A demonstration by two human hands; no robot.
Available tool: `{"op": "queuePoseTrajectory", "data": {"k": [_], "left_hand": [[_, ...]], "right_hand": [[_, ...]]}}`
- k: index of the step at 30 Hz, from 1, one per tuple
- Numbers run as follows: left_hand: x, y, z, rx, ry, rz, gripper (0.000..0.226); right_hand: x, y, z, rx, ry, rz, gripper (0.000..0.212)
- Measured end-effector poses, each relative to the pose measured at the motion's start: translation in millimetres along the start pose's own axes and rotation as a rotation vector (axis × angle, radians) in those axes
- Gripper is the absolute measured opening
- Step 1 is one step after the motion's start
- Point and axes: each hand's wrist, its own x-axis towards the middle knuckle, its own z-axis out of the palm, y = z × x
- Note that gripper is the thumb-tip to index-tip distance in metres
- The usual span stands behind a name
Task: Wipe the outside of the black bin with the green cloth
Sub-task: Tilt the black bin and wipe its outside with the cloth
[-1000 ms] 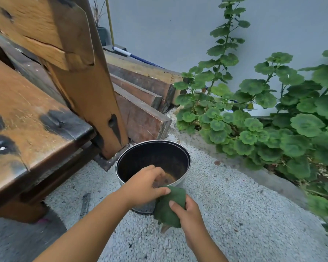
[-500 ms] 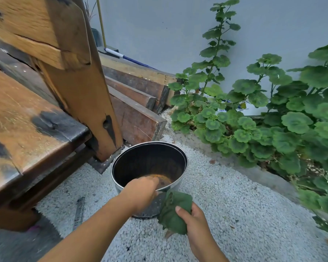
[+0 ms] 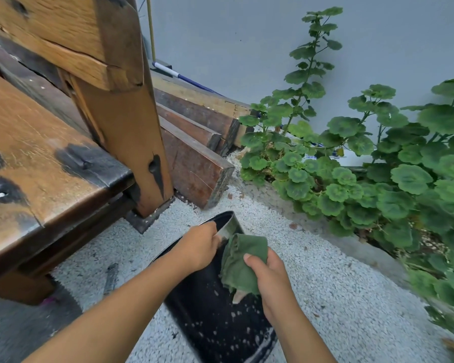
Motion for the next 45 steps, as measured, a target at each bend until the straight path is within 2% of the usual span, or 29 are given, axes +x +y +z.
{"op": "queuePoseTrajectory", "data": {"k": [4, 8, 13, 16, 22, 27, 32, 37, 45], "left_hand": [[1.4, 3.2, -1.8, -0.083, 0.021, -0.069, 0.029], [-4.0, -1.9, 11.6, -0.193, -0.064, -0.179, 0.032], [-7.2, -10.1, 19.2, -0.315, -0.005, -0.212, 0.03], [-10.5, -15.9, 23.7, -0.384, 0.072, -0.202, 0.031], [-13.9, -32.2, 24.3, -0.324, 0.232, -0.211, 0.046], [-11.2, -40.4, 21.8, -0.232, 0.265, -0.271, 0.045], [-10.0, -54.9, 15.9, -0.175, 0.27, -0.29, 0.043], [-10.1, -72.6, 9.5, -0.202, 0.271, -0.318, 0.043], [0.5, -53.2, 10.0, -0.249, 0.19, -0.274, 0.044]], "right_hand": [[3.8, -18.4, 10.8, 0.067, 0.004, -0.024, 0.017], [13.9, -25.7, 21.7, 0.23, 0.007, 0.032, 0.014], [32.9, -8.3, 40.1, 0.13, 0.033, 0.123, 0.015], [38.7, 5.2, 49.8, -0.023, 0.044, 0.094, 0.019], [38.0, 28.4, 82.0, -0.633, 0.261, -0.206, 0.027], [44.3, 37.4, 89.9, -0.859, 0.329, -0.332, 0.028], [59.9, 57.6, 62.6, -0.978, 0.358, -0.3, 0.025], [70.8, 81.5, 16.7, -1.078, 0.432, -0.148, 0.033], [76.2, 101.2, -26.8, -1.146, 0.464, -0.03, 0.035]]}}
